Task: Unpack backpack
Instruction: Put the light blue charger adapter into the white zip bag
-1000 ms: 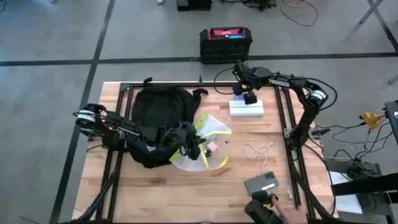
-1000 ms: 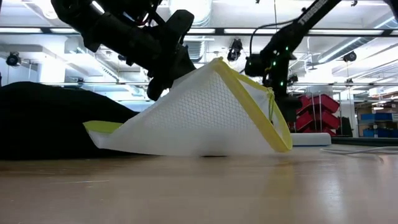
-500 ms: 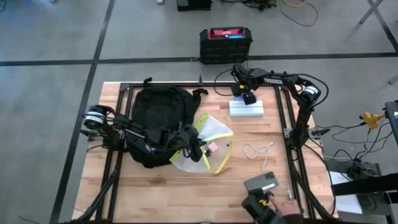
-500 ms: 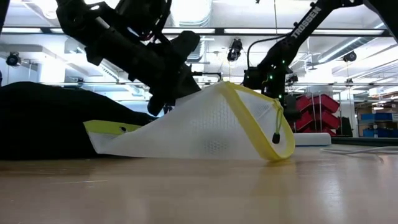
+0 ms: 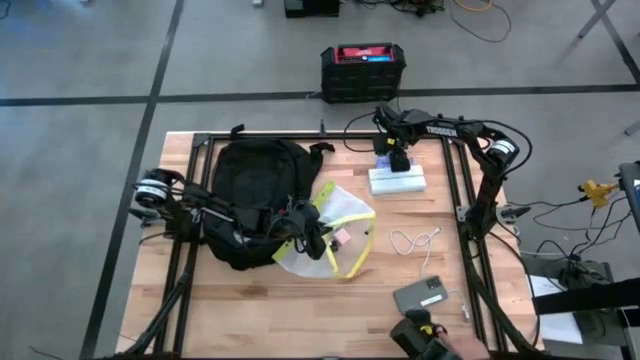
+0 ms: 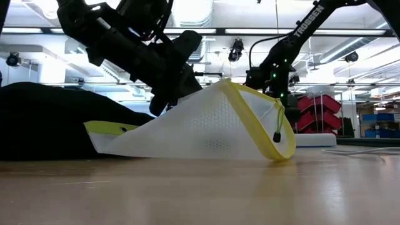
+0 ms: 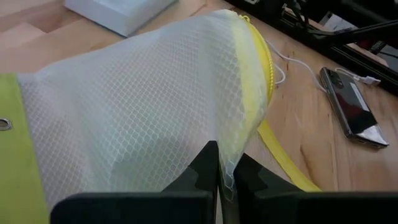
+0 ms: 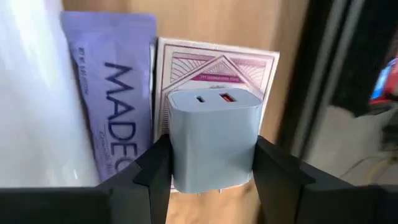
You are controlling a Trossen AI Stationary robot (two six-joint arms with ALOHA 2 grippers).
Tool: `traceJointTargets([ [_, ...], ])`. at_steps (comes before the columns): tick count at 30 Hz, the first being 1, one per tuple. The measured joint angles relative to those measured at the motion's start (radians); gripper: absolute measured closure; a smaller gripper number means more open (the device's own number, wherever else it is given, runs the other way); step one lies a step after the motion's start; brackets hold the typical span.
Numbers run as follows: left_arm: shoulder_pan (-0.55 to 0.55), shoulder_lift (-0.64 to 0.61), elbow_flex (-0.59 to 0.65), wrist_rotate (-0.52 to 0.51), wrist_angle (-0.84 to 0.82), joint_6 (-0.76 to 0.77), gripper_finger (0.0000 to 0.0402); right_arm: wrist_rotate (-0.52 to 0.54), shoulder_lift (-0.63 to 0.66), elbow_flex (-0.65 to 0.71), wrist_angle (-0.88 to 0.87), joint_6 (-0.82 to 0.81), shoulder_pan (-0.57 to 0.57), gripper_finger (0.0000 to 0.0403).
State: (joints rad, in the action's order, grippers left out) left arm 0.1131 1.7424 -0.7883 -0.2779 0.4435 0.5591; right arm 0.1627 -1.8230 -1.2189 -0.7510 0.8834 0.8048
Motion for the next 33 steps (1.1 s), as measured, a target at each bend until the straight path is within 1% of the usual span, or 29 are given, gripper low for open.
traceJointTargets([
  [7,0.000,0.000,0.000,0.000,0.000,-0.011,0.0402,-0.067,0.113,0.000,-0.155,-0.163,-0.079,0.0242],
  [10,-0.001,0.000,0.000,0.000,0.000,-0.011,0.0402,-0.102,0.188,0.000,-0.226,-0.269,-0.148,0.0242],
  [12,-0.001,0.000,0.000,0.000,0.000,-0.006,0.0402,-0.147,0.243,0.000,-0.273,-0.350,-0.215,0.0242],
  [15,-0.003,0.000,0.000,0.000,0.001,0.002,0.0402,-0.240,0.327,0.000,-0.288,-0.465,-0.363,0.0242],
  [17,-0.003,0.000,0.000,0.000,0.015,0.003,0.0402,-0.268,0.374,0.000,-0.257,-0.521,-0.488,0.0242],
  [20,-0.003,0.000,0.000,-0.001,0.056,0.004,0.0402,-0.270,0.415,0.003,-0.131,-0.613,-0.686,0.0242],
  [23,-0.003,0.000,0.000,0.000,0.111,0.004,0.0402,-0.269,0.411,0.008,0.015,-0.684,-0.856,0.0242],
  [25,-0.002,0.000,0.000,0.000,0.139,0.004,0.0402,-0.245,0.388,0.013,0.112,-0.708,-0.947,0.0242],
  [28,0.008,0.000,0.000,0.000,0.152,0.004,0.0402,-0.112,0.326,0.017,0.166,-0.722,-1.046,0.0242],
  [31,0.020,0.000,0.000,0.010,0.169,0.003,0.0402,0.054,0.239,0.021,0.159,-0.776,-1.086,0.0242],
  [33,0.028,0.000,0.000,0.017,0.193,-0.001,0.0402,0.107,0.175,0.021,0.160,-0.798,-1.086,0.0242],
])
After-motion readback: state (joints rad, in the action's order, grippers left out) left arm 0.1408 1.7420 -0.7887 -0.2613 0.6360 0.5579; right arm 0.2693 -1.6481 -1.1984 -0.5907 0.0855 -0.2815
